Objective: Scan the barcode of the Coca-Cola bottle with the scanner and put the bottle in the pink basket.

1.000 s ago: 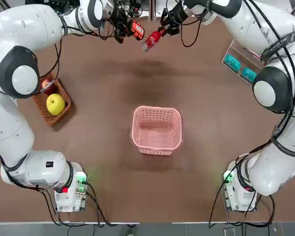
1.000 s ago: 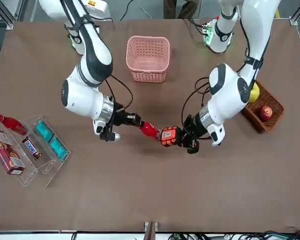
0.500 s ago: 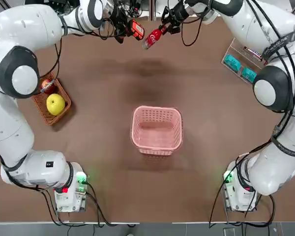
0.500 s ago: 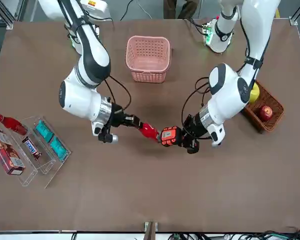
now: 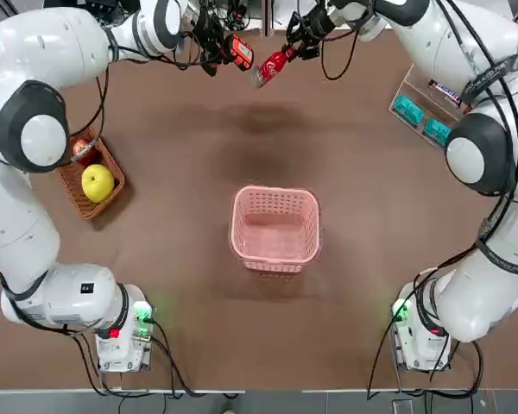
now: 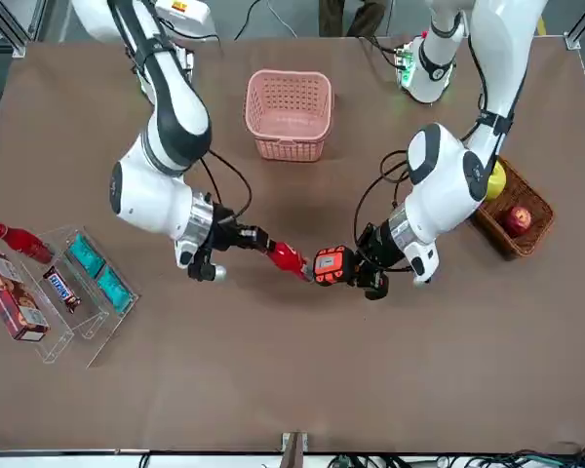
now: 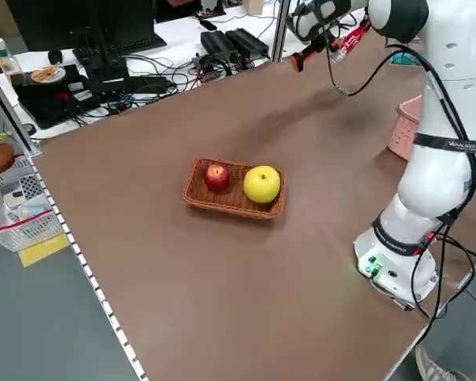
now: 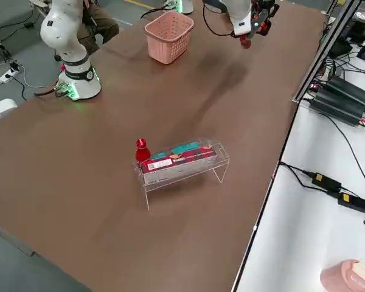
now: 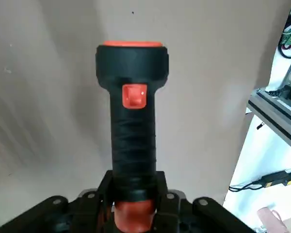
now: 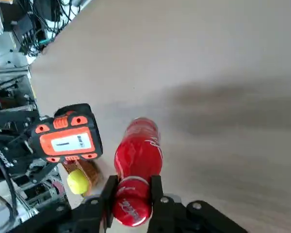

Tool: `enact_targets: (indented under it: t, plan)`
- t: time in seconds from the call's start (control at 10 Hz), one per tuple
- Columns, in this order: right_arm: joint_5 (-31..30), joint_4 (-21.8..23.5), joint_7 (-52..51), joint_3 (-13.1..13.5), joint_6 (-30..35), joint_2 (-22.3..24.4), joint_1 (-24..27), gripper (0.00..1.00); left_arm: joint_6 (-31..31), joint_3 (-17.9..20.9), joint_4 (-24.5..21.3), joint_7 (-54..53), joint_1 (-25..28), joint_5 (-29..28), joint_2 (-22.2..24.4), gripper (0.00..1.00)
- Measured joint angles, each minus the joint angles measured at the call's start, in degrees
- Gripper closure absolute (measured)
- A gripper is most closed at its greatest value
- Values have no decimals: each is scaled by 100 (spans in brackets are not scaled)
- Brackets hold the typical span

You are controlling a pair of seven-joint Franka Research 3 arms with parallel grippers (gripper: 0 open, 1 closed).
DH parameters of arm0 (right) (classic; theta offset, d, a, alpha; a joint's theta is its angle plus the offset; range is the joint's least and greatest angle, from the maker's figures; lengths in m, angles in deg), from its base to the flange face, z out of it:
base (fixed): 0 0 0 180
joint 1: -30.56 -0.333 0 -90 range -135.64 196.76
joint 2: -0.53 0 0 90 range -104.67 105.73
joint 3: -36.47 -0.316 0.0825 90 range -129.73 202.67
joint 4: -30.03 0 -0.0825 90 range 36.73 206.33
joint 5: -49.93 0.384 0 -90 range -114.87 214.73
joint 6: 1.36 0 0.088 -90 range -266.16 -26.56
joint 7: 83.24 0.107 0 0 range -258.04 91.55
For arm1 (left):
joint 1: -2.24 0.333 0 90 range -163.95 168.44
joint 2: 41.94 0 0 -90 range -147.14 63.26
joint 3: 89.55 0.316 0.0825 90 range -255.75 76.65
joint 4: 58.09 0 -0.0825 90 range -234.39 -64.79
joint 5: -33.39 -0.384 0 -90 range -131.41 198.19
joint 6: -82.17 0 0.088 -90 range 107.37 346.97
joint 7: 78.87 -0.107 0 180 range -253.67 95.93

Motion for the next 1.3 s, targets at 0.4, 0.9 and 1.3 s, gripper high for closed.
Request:
enact_targets:
  t: [0.4, 0.9, 1.3]
  plan:
    - [-1407, -38, 371, -15, 1346, 308, -3, 68, 0, 9, -91, 0, 11, 0, 12, 63]
    - [-2690, -282, 1924, -102, 3190, 1272, -940, 68, -125, 464, -762, 78, 403, -1027, 199, 63]
    - [-3488, -308, 3489, -162, 3371, 1706, -2677, 68, -7, 519, -1232, 484, 860, -2229, 211, 63]
